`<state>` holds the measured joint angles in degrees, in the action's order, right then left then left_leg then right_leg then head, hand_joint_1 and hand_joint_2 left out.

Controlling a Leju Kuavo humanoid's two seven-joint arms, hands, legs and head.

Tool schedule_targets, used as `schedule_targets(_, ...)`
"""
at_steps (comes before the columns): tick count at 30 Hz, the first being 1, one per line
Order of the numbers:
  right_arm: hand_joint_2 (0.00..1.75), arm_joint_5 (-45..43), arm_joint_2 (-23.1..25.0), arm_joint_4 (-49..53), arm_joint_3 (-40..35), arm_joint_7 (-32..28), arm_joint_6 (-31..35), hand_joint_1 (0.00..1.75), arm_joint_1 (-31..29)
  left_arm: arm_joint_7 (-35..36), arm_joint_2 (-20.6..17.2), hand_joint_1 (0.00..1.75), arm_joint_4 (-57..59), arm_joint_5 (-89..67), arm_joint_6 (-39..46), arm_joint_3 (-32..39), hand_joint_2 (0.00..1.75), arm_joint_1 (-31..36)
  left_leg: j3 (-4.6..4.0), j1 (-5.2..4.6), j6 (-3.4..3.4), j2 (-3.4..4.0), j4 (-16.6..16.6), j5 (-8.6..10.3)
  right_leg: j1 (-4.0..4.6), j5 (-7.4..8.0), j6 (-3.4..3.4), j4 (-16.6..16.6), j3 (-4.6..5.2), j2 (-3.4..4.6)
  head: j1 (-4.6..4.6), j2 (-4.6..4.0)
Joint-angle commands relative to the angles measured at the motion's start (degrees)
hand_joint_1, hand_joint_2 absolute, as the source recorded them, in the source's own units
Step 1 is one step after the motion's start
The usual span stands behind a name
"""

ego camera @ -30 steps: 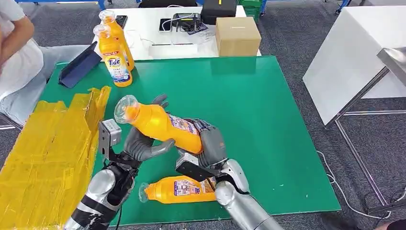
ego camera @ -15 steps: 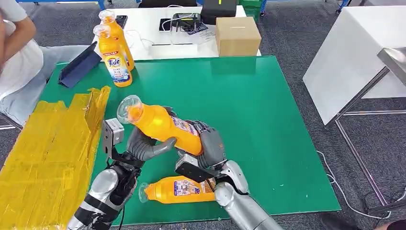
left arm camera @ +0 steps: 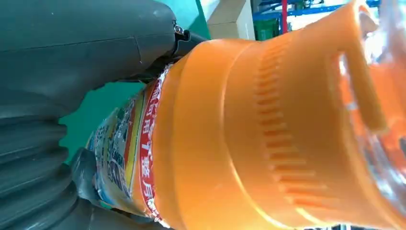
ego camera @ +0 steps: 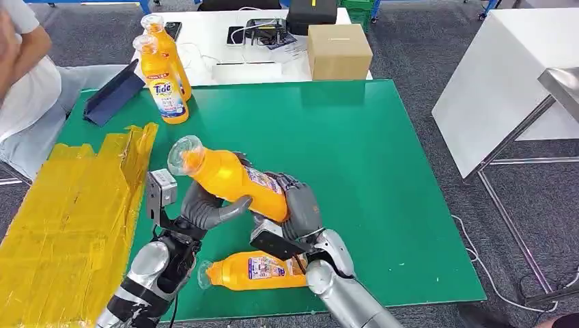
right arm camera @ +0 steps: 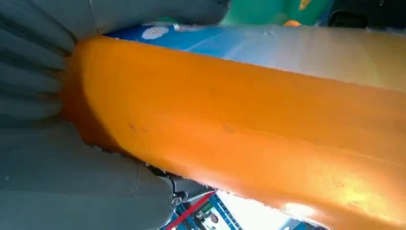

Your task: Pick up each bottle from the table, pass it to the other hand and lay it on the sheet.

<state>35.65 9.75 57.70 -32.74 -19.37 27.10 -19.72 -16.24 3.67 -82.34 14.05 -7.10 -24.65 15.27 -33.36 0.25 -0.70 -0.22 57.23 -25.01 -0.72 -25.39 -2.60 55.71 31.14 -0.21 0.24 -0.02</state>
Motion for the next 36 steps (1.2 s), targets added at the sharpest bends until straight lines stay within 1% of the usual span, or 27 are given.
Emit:
schedule_targets(1,1.75,-2.47,-1.38,4.88,-0.92,-1.27,0.52,0.00,-0.29,-1.10,-2.07,1.75,1.12,-1.70,2.00,0.44,1.75,1.74,0.10,0.01,0.02,0.03,0.00,-0.05,0.02,-0.05,0.07,-0.01,-0.10,0.02,0.00,0.00)
schedule_targets(3,1.75,-4.96,-2.14,10.09,-0.69,-1.82,-0.87,0.00,1.40,-2.26,-2.89,1.75,0.51,-4.98,4.52,1.47,1.75,1.93,0.14,0.03,0.04,0.05,0.02,-0.09,0.04,-0.07,0.10,0.01,-0.15,0.04,-0.02,0.00)
schedule_targets(6,1.75,-7.32,-3.08,15.36,-0.51,-1.68,-2.36,0.00,3.03,-3.11,-3.17,1.75,-0.73,-4.80,4.31,3.44,1.75,1.26,0.02,0.01,0.02,-0.01,0.01,-0.03,0.02,-0.04,0.06,0.00,-0.03,-0.02,-0.02,0.00)
schedule_targets(7,1.75,-8.88,-3.55,17.87,-0.25,-1.79,-3.28,0.00,3.80,-4.63,-3.65,1.75,-1.69,-6.54,5.25,4.25,1.75,0.75,0.10,0.04,0.04,0.00,0.03,-0.08,0.05,-0.09,0.09,0.01,-0.12,-0.01,0.02,0.00)
schedule_targets(8,1.75,-9.11,-3.92,19.22,-0.17,-1.62,-3.58,0.00,4.20,-4.59,-3.84,1.75,-2.13,-6.60,5.25,4.76,1.75,0.37,0.14,0.06,0.05,0.04,0.05,-0.13,0.07,-0.11,0.12,0.02,-0.16,0.03,-0.02,0.00)
schedule_targets(9,1.75,-10.07,-4.18,20.88,0.20,-2.00,-3.79,0.00,4.82,-5.84,-4.19,1.75,-2.70,-9.99,7.71,5.26,1.75,0.02,0.10,0.02,0.03,0.09,0.01,-0.08,0.02,-0.06,0.08,0.00,-0.08,0.08,0.00,0.00)
schedule_targets(10,1.75,-10.11,-4.23,21.01,0.23,-1.98,-3.83,0.00,4.85,-5.84,-4.37,1.75,-2.70,-9.98,7.72,5.45,1.75,-0.03,0.17,0.04,0.04,0.10,0.02,-0.12,0.05,-0.09,0.11,0.00,-0.16,0.09,-0.02,0.00)
schedule_targets(12,1.75,-11.34,-4.69,23.12,0.56,-2.16,-4.54,0.00,5.83,-6.95,-4.84,1.75,-3.38,-14.25,10.65,5.99,1.75,-0.43,0.09,0.02,0.03,0.00,-0.01,-0.05,0.03,-0.05,0.07,-0.02,-0.09,-0.01,0.00,0.00)
schedule_targets(13,1.75,-13.12,-5.43,26.04,1.21,-2.76,-5.27,0.00,7.40,-7.75,-5.71,1.75,-4.27,-21.00,16.23,6.48,1.75,-1.23,0.13,0.02,0.03,-0.01,-0.01,-0.07,0.03,-0.08,0.08,-0.03,-0.15,-0.02,0.00,0.00)
schedule_targets(14,1.75,-13.52,-5.72,27.07,1.40,-2.71,-5.62,0.00,7.91,-8.31,-6.14,1.75,-4.55,-24.30,18.41,6.80,1.75,-1.44,0.34,0.08,0.06,0.01,0.01,-0.18,0.10,-0.16,0.16,-0.06,-0.38,0.00,0.00,0.00)
schedule_targets(15,1.75,-13.72,-6.15,28.06,1.60,-2.62,-5.87,0.00,8.46,-8.24,-6.34,1.75,-4.89,-24.31,18.45,7.29,1.75,-1.89,0.07,0.01,0.02,0.02,-0.02,-0.04,0.02,-0.04,0.05,-0.03,-0.08,0.01,-0.02,0.00)
schedule_targets(23,1.75,-13.75,-6.09,28.30,1.67,-2.56,-5.99,0.00,8.55,-8.31,-6.00,1.75,-5.03,-24.54,18.44,7.28,1.75,-1.94,0.13,0.05,0.02,0.00,0.00,-0.07,0.05,-0.06,0.08,-0.05,-0.16,-0.01,0.00,0.00)
schedule_targets(24,0.00,-14.77,-6.13,29.10,2.05,-2.95,-6.68,0.00,9.03,-8.44,-6.56,1.75,-4.99,-31.78,23.14,7.20,1.75,-2.03,0.06,0.01,0.01,0.02,-0.02,-0.03,0.02,-0.02,0.06,-0.04,-0.07,0.02,0.00,0.00)
schedule_targets(26,0.00,-15.69,-7.36,33.81,3.59,-3.38,-7.03,0.00,11.50,-6.37,-8.55,1.75,-5.68,-47.27,30.27,7.50,1.75,-3.48,0.25,0.07,0.04,0.03,-0.01,-0.12,0.07,-0.10,0.13,-0.07,-0.28,0.02,0.00,0.00)
schedule_targets(27,0.00,-15.85,-7.91,36.04,4.43,-3.48,-7.19,0.00,12.74,-5.26,-8.98,1.75,-5.90,-51.73,31.66,7.78,1.75,-4.19,0.15,0.02,0.03,-0.02,-0.04,-0.07,0.02,-0.08,0.08,-0.06,-0.17,-0.03,0.00,0.00)
schedule_targets(28,1.75,-15.83,-8.29,38.48,5.69,-3.66,-7.19,0.00,14.21,-2.96,-9.98,1.75,-5.19,-59.34,33.37,8.21,1.75,-4.77,0.24,0.06,0.05,-0.01,-0.03,-0.12,0.07,-0.12,0.12,-0.08,-0.28,-0.02,0.00,0.00)
schedule_targets(29,1.75,-15.85,-8.51,40.25,6.74,-3.83,-7.07,0.00,15.45,-0.22,-10.84,1.75,-4.27,-66.04,34.02,8.37,1.75,-5.09,0.14,0.02,0.03,-0.04,-0.05,-0.06,0.02,-0.08,0.08,-0.06,-0.16,-0.05,0.00,0.00)
schedule_targets(30,1.75,-15.79,-8.76,41.54,7.49,-3.89,-7.13,0.00,16.35,1.01,-11.27,1.75,-3.41,-69.17,34.45,8.57,1.75,-5.34,0.22,0.03,0.04,-0.03,-0.06,-0.11,0.04,-0.12,0.10,-0.09,-0.24,-0.03,0.00,0.00)
schedule_targets(31,1.75,-15.87,-8.76,42.85,8.75,-3.94,-7.02,0.00,17.38,3.74,-12.11,1.75,-1.82,-75.12,35.04,9.01,1.75,-5.55,0.16,0.00,0.03,-0.03,-0.08,-0.07,0.01,-0.08,0.07,-0.08,-0.17,-0.03,-0.02,0.00)
schedule_targets(32,1.75,-15.88,-8.57,43.71,9.72,-3.98,-7.07,0.00,18.13,6.32,-12.70,1.75,-0.50,-80.42,35.81,9.59,1.75,-5.68,0.27,0.02,0.04,-0.06,-0.09,-0.11,0.02,-0.13,0.09,-0.11,-0.30,-0.06,0.00,0.00)
schedule_targets(34,1.75,-16.21,-8.53,44.72,11.15,-3.91,-7.20,0.00,19.03,9.89,-14.02,1.75,1.28,-86.06,35.34,10.69,1.75,-6.32,0.24,0.00,0.04,0.01,-0.10,-0.09,0.00,-0.10,0.09,-0.09,-0.22,0.00,-0.02,0.00)
schedule_targets(35,1.75,-16.12,-8.49,45.00,11.68,-3.91,-7.09,0.00,19.31,10.86,-14.79,1.75,1.77,-87.66,34.82,11.12,1.75,-6.75,0.32,0.04,0.06,0.00,-0.11,-0.12,0.04,-0.12,0.12,-0.13,-0.31,0.00,0.00,0.00)
schedule_targets(36,1.75,-16.06,-8.46,45.16,11.99,-3.92,-7.13,0.00,19.50,11.20,-15.36,1.75,2.18,-88.11,34.52,11.57,1.75,-7.07,0.21,0.00,0.04,0.04,-0.11,-0.08,0.01,-0.07,0.09,-0.11,-0.18,0.03,0.00,0.00)
